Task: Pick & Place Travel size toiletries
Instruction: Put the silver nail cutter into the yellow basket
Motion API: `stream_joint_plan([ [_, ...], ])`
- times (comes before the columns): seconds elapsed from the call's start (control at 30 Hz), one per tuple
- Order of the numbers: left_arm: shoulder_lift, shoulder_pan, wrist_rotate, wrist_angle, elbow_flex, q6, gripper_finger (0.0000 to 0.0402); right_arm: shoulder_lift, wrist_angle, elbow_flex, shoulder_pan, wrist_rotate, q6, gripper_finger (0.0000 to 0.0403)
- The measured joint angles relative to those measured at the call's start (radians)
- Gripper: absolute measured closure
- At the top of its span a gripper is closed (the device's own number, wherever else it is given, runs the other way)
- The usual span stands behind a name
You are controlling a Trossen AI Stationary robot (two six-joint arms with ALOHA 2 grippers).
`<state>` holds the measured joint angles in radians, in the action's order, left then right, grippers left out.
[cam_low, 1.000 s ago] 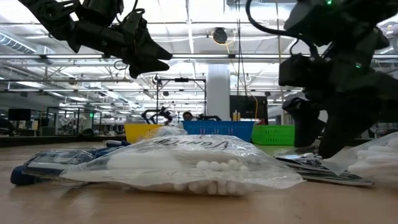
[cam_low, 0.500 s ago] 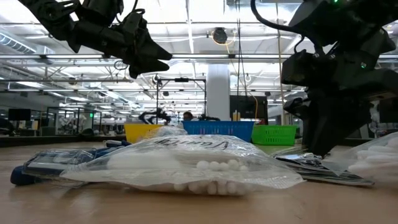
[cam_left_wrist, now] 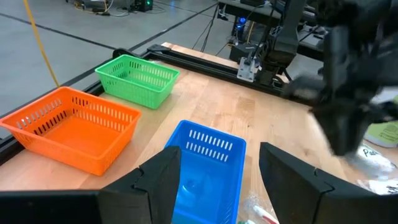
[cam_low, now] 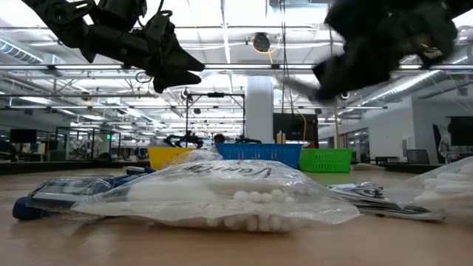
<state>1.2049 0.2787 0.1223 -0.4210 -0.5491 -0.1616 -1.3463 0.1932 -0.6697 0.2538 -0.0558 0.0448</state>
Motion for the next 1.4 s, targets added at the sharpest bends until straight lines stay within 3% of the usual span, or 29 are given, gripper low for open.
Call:
stream_joint_plan([
  [0.17, 0.0, -0.023, -0.003, -0.002, 0.0, 0.006, 0.0188, 0.025, 0.277, 0.022, -0.069, 0.008, 0.142, 0.036],
  [0.33, 0.03, -0.086, -0.002, -0.065, 0.0, 0.082, 0.0188, 0.014, 0.58, 0.092, -0.154, 0.071, 0.159, 0.036],
  [0.53, 0.133, -0.17, -0.002, -0.298, 0.0, 0.203, 0.0188, 0.009, 0.898, 0.203, -0.196, 0.163, 0.096, 0.036],
  [0.67, 0.229, -0.224, -0.002, -0.502, 0.0, 0.239, 0.0188, 0.008, 1.033, 0.263, -0.183, 0.167, 0.101, 0.036],
  [0.83, 0.342, -0.28, 0.0, -0.659, -0.051, 0.296, 0.0188, 0.008, 1.045, 0.284, -0.189, 0.163, 0.102, 0.036],
  [1.17, 0.53, -0.332, 0.0, -0.654, -0.297, 0.343, 0.0188, 0.009, 1.043, 0.284, -0.189, 0.163, 0.101, 0.036],
  [1.4, 0.599, -0.335, 0.0, -0.625, -0.389, 0.342, 0.0188, 0.009, 1.045, 0.283, -0.189, 0.165, 0.102, 0.036],
])
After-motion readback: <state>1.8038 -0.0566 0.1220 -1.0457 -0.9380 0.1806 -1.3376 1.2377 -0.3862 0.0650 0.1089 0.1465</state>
